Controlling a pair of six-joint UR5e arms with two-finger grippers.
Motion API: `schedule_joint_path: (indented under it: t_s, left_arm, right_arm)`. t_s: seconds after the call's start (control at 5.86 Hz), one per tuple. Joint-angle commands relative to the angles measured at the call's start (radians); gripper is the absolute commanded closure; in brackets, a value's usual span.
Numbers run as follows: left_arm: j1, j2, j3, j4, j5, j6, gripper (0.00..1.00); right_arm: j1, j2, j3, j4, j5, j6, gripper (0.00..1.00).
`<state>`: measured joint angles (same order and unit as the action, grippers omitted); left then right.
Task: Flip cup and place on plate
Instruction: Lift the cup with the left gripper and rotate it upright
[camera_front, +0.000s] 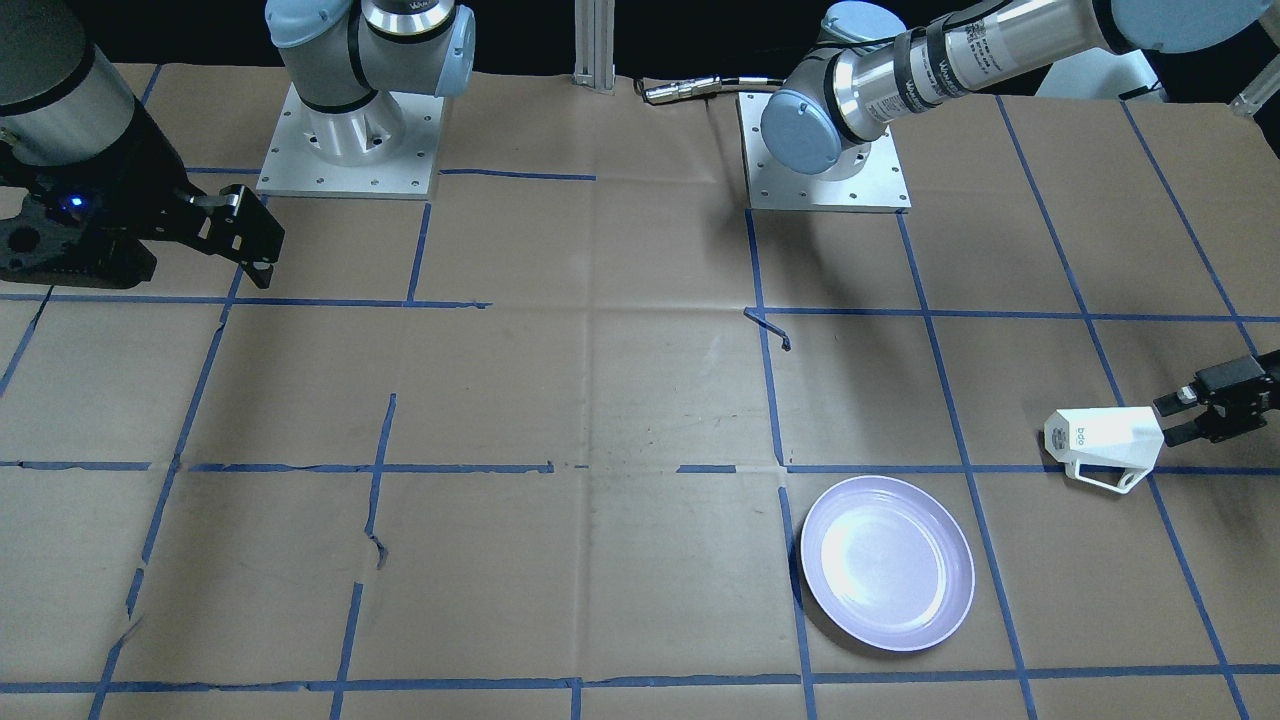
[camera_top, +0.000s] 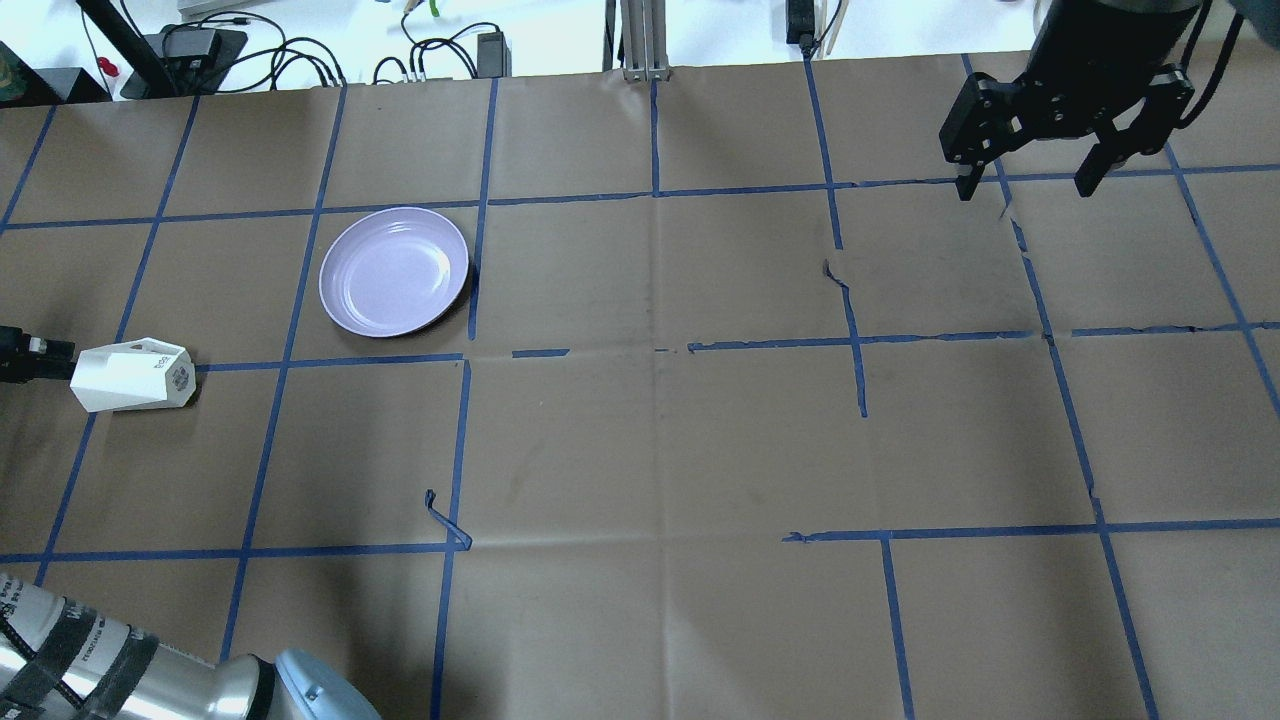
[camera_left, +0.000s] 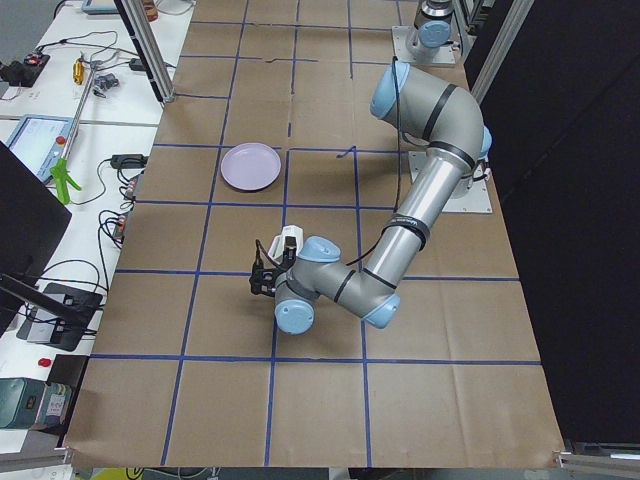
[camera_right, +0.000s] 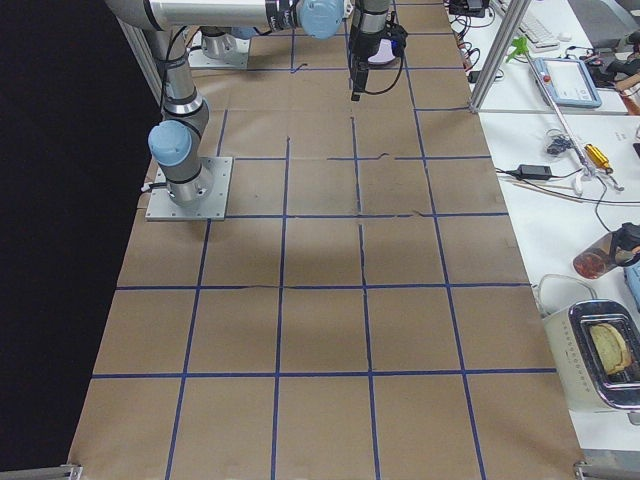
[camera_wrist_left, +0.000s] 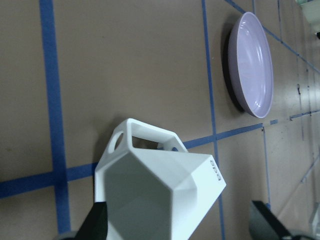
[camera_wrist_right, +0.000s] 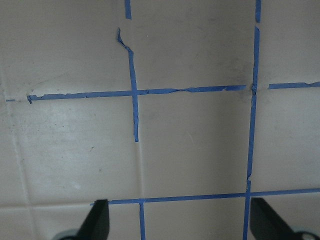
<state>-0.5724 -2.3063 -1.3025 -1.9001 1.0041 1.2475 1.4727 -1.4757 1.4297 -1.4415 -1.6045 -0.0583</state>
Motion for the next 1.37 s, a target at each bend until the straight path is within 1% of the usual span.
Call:
schedule_joint_path:
  t_s: [0.0, 0.34, 0.68, 0.85, 1.02, 1.2]
  left_arm:
    - [0.0, -0.018, -0.001, -0.092, -0.028, 0.0, 0.01]
    - [0.003, -0.05, 0.002, -0.111, -0.091, 0.001, 0.01]
    - [0.015, -0.054, 0.003, -0.111, -0.122, 0.001, 0.01]
    - [0.026, -0.056, 0.003, -0.109, -0.124, 0.001, 0.04]
    - [0.026, -0.058, 0.003, -0.105, -0.122, 0.003, 0.13]
    - [0.026, -0.058, 0.002, -0.106, -0.114, 0.016, 0.3]
  right_arm:
    - [0.0, 0.0, 0.0, 0.001, 0.0, 0.0, 0.0]
    - [0.0, 0.0, 0.0, 0.0, 0.0, 0.0, 0.0]
    - [0.0, 0.0, 0.0, 0.001, 0.0, 0.0, 0.0]
    - [0.0, 0.0, 0.0, 0.0, 0.0, 0.0, 0.0]
    - [0.0, 0.0, 0.0, 0.0, 0.0, 0.0, 0.0]
    - [0.0, 0.0, 0.0, 0.001, 0.0, 0.0, 0.0]
